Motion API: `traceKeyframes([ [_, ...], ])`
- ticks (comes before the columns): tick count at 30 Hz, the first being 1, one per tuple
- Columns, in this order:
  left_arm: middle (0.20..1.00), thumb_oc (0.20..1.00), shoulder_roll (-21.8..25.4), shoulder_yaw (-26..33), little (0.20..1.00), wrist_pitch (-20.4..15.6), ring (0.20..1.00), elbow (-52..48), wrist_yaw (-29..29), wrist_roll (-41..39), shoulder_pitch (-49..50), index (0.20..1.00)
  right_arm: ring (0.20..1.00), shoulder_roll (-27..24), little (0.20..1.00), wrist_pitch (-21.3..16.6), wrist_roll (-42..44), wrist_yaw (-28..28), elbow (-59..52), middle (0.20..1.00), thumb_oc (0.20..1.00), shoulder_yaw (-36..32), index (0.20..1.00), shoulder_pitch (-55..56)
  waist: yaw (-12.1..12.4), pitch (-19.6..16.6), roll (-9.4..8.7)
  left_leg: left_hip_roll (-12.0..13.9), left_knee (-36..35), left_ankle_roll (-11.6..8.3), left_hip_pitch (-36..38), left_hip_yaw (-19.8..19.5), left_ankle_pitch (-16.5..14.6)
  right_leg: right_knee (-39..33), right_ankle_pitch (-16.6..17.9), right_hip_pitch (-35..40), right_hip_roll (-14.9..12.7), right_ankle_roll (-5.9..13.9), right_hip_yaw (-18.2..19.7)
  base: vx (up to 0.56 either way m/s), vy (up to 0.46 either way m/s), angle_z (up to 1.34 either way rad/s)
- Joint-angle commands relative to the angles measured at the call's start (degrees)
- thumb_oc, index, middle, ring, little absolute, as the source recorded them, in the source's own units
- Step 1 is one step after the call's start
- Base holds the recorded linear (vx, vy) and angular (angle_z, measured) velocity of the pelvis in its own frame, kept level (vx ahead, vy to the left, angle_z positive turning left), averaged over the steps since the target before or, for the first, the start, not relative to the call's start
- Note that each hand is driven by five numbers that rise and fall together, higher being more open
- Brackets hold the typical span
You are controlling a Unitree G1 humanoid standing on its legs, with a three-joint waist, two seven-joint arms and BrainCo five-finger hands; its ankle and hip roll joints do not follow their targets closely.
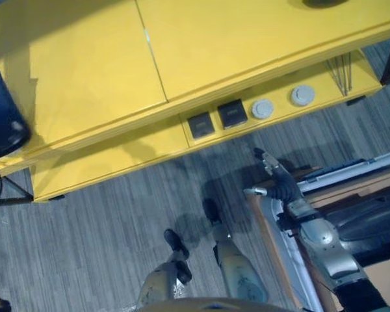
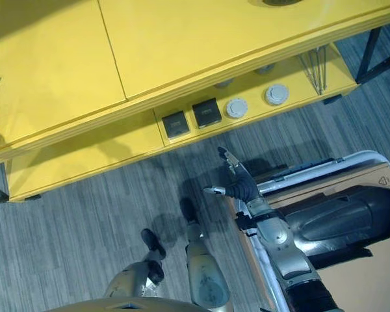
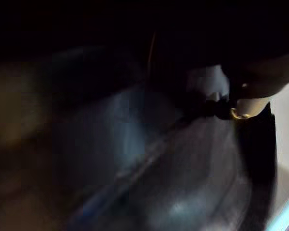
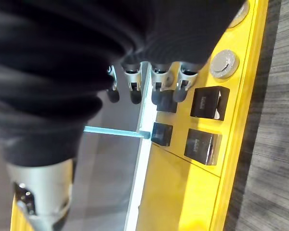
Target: Move parts from the plastic box to the shelf.
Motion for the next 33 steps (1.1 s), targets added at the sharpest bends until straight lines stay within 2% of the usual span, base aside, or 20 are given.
traceKeyframes([
  [1,0.200,0.200,-10.10,-3.98,0.200,0.43,0.200,1.17,-2.95,-8.80,2.41,0.200,1.000,3.75,1.000,-1.14,0.01,-2.45,-0.74,1.000,1.000,-2.00,1.000,-1.07,-0.18,1.08,-1.94,3.87,1.98,-4.20,2.32,-1.87,-4.50,7.71,-12.84,2.14,-0.85,11.17,-4.06,0.00,0.010,0.04],
  [2,0.200,0.200,-11.20,-2.70,0.200,0.47,0.200,1.06,-3.34,-11.93,3.18,0.200,1.000,4.18,1.000,-0.90,0.21,-3.33,-0.72,1.000,1.000,-2.13,1.000,-1.74,-0.28,1.11,-2.11,3.94,1.99,-4.23,2.12,-1.84,-4.58,7.69,-12.77,1.92,-0.74,11.15,-3.99,0.00,0.010,0.07],
  [5,0.200,0.200,-11.97,-1.32,0.200,0.47,0.200,0.98,-3.99,-14.17,4.66,0.200,1.000,4.41,1.000,-0.74,0.35,-3.98,-0.72,1.000,1.000,-1.87,1.000,-2.70,-0.34,1.14,-2.41,4.08,2.12,-4.15,1.75,-1.96,-4.72,7.69,-12.62,1.71,-0.66,11.15,-3.98,0.01,0.010,0.06],
  [14,0.200,0.200,-12.50,-2.15,0.200,0.18,0.200,0.80,-4.68,-13.98,3.53,0.200,1.000,4.13,1.000,-0.82,-0.14,-3.56,-0.94,1.000,1.000,-0.51,1.000,-3.11,-0.30,1.12,-2.96,4.40,2.23,-4.16,1.18,-2.02,-4.89,7.52,-12.33,1.31,-0.38,11.12,-4.00,0.00,0.000,-0.01],
  [21,0.200,0.200,-11.12,-5.86,0.200,-0.11,0.200,0.07,-4.17,-11.21,-0.99,0.200,1.000,3.80,1.000,-0.92,-0.61,-3.42,-0.39,1.000,1.000,-0.16,1.000,-3.27,-0.32,0.93,-2.60,4.40,2.55,-4.08,0.80,-1.87,-5.12,7.58,-12.29,0.83,-0.36,11.13,-3.76,0.00,0.000,0.00],
  [28,0.200,0.200,-6.66,-11.64,0.200,-1.62,0.200,-1.24,-0.38,-8.38,-12.20,0.200,1.000,3.99,1.000,-1.50,-0.63,-2.77,0.30,1.000,1.000,0.44,1.000,-2.86,-0.46,0.48,-2.29,4.61,3.06,-4.19,0.13,-1.52,-5.37,7.58,-11.95,-0.04,-0.28,11.48,-3.78,0.02,-0.003,-0.03],
  [33,0.200,0.200,-4.85,-15.24,0.200,-1.04,0.200,-0.18,1.71,-6.24,-18.28,0.200,1.000,4.27,1.000,-1.79,0.17,-2.47,0.19,1.000,1.000,1.25,1.000,-2.90,-0.81,0.66,-2.21,4.84,3.76,-4.22,-0.33,-1.25,-5.77,7.96,-11.78,-0.89,0.03,11.64,-3.35,0.02,-0.011,-0.08],
])
